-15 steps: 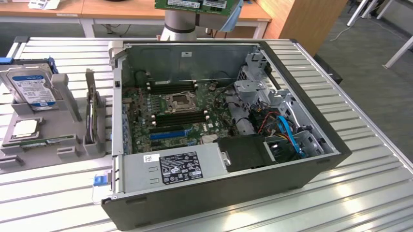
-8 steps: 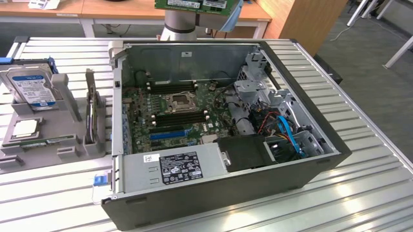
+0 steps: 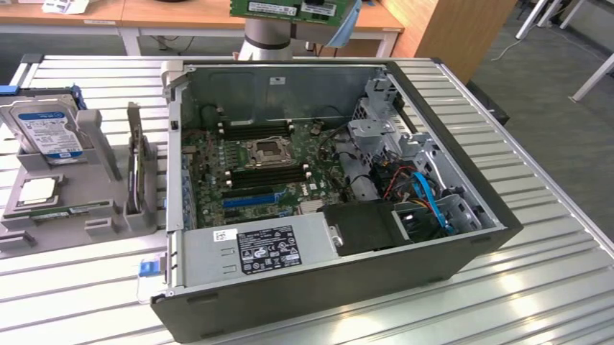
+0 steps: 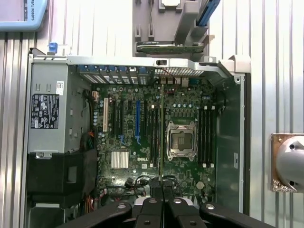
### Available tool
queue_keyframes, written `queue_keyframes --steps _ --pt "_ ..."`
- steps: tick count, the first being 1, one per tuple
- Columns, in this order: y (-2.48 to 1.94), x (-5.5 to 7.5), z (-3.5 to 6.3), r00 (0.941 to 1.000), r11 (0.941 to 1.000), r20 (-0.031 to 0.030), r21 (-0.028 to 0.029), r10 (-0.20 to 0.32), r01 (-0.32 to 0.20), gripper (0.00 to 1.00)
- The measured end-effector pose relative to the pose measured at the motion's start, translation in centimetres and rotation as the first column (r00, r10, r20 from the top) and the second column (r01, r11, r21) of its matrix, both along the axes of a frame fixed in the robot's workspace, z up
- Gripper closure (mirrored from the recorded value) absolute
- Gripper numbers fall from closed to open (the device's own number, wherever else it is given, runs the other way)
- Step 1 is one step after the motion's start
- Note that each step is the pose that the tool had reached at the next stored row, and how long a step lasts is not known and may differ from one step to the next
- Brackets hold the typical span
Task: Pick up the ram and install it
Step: 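Insert the ram into the slot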
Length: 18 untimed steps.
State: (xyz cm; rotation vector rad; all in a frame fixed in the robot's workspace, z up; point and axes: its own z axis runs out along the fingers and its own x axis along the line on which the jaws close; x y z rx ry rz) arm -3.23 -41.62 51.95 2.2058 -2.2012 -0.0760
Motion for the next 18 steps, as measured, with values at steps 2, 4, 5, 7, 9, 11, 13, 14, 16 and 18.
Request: queue_keyframes --steps 2,4,5,7,9,11,13,14,16,18 --pt "-0.02 0.0 -0.38 1.0 1.0 0.0001 0.0002 0.0 0.0 0.89" --pt "-0.05 0.0 -0.73 1.0 1.0 0.0 -0.0001 0.0 0.0 0.89" --pt "-0.06 0.0 -0.91 1.0 1.0 0.0 0.0 0.0 0.0 0.89" --pt "-0.1 0.0 -1.28 1.0 1.0 -0.0001 -0.0001 0.0 0.0 0.89" --pt "-0.14 0.0 -1.64 1.0 1.0 0.0 0.0 0.0 0.0 0.89" --pt "-0.18 0.0 -2.0 1.0 1.0 0.0 -0.0001 0.0 0.0 0.89" --pt "-0.23 0.0 -2.37 1.0 1.0 0.0 0.0 0.0 0.0 0.89" --pt "-0.26 0.0 -2.55 1.0 1.0 0.0001 0.0 0.0 0.0 0.89" --pt "-0.32 0.0 -2.91 1.0 1.0 0.0 -0.0001 0.0 0.0 0.89" --pt "-0.38 0.0 -3.27 1.0 1.0 0.0 0.0 0.0 0.0 0.89"
